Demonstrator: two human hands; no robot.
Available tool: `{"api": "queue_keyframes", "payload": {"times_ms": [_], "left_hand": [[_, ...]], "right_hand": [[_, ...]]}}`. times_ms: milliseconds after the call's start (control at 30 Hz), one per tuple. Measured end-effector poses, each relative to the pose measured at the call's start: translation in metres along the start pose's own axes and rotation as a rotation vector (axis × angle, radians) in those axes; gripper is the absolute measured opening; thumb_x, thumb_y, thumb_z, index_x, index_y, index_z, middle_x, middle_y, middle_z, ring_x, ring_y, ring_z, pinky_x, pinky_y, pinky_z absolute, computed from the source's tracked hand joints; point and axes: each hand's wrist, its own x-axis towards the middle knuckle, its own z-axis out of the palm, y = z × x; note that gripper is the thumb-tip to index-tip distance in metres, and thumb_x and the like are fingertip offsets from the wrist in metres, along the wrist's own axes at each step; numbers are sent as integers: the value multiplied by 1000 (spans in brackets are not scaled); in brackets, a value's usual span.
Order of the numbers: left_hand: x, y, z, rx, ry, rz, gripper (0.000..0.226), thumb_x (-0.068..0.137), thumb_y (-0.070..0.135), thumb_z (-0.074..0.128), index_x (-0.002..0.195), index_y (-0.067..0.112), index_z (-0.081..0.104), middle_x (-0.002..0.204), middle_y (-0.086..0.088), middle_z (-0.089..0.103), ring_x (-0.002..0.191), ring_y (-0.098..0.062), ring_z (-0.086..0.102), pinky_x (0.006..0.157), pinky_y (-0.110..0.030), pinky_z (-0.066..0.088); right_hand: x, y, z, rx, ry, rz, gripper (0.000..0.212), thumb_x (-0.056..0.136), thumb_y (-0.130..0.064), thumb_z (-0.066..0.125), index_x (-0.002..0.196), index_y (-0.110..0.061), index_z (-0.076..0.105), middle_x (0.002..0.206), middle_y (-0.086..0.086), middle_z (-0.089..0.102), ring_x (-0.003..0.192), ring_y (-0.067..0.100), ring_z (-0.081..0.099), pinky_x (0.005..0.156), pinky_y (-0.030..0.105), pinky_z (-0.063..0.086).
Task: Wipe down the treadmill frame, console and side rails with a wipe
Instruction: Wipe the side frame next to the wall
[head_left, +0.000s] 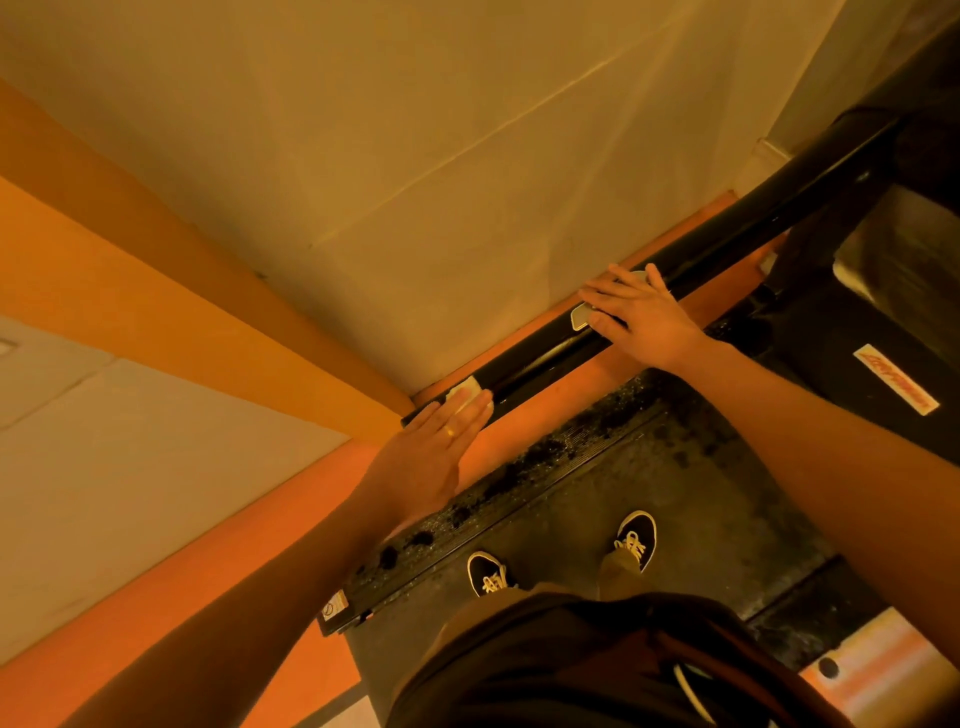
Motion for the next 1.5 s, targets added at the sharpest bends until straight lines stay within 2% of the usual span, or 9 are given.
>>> {"api": "queue_keyframes", "payload": {"times_ms": [167, 333, 600, 767, 867, 1100, 1267, 1400, 1500], "left_hand": [[-13, -2, 12, -11, 42, -30, 93, 87, 20, 57, 161, 15, 0, 169, -6, -3, 155, -25, -6, 124, -48, 18], [18, 17, 1, -27, 47, -49, 82, 93, 24, 47, 161, 13, 3, 169, -8, -5, 155, -24, -9, 124, -49, 19], [-38, -9, 15, 41, 69, -57, 85, 89, 19, 56, 161, 14, 11, 169, -6, 5, 156, -25, 2, 122, -48, 24], [-47, -9, 18, 73, 104, -72, 82, 88, 18, 56, 160, 12, 17, 169, -7, 8, 156, -25, 1, 123, -41, 8], [-47, -6, 16, 75, 111, -72, 80, 89, 21, 56, 159, 10, 20, 168, -9, 10, 155, -27, 3, 123, -40, 7], [9, 14, 3, 45, 118, -36, 72, 101, 25, 49, 160, 10, 12, 168, -10, 4, 155, -27, -1, 125, -43, 14], [63, 22, -6, 13, 118, 5, 83, 99, 3, 44, 156, 14, -14, 166, -6, -13, 154, -25, -12, 127, -41, 7], [85, 22, -13, -160, 138, -10, 66, 104, -3, 35, 159, 17, 5, 162, 3, -12, 152, -15, -13, 120, -24, -11], [108, 18, -17, -249, 196, 45, 64, 102, -2, 47, 158, 16, 22, 162, 2, 5, 153, -16, 6, 120, -22, -3]], "right_hand": [[0, 2, 1, -3, -1, 4, 62, 101, -55, 21, 149, -24, 44, 158, 0, 38, 153, 24, 13, 119, 51, -9], [-1, 2, 1, 11, 2, 3, 74, 95, -62, 11, 149, -23, 44, 157, 1, 39, 153, 24, 14, 119, 52, -9], [-2, -2, -3, 14, 16, -5, 61, 100, -49, 23, 148, -20, 46, 156, 3, 40, 152, 26, 16, 120, 54, -7], [-3, 0, -3, 5, -1, -1, 62, 102, -55, 22, 149, -21, 44, 157, 3, 39, 152, 25, 15, 119, 52, -9], [-3, -3, -4, 17, 2, 3, 68, 98, -56, 18, 149, -20, 45, 157, 3, 39, 152, 25, 15, 119, 50, -9], [-4, -3, -6, 8, -10, 3, 75, 95, -61, 11, 149, -22, 44, 157, 2, 39, 152, 24, 15, 119, 50, -9], [-3, -7, -12, -32, -69, 13, 61, 103, -55, 20, 151, -22, 39, 160, 1, 34, 153, 23, 12, 120, 51, -7], [-5, -11, -23, -4, -142, 29, 53, 107, -42, 29, 155, -18, 31, 164, 1, 21, 154, 20, 4, 121, 47, -6], [-18, 1, -37, 55, -101, 64, 54, 108, -39, 32, 156, -17, 27, 165, 1, 18, 154, 19, 2, 123, 44, -4]]}}
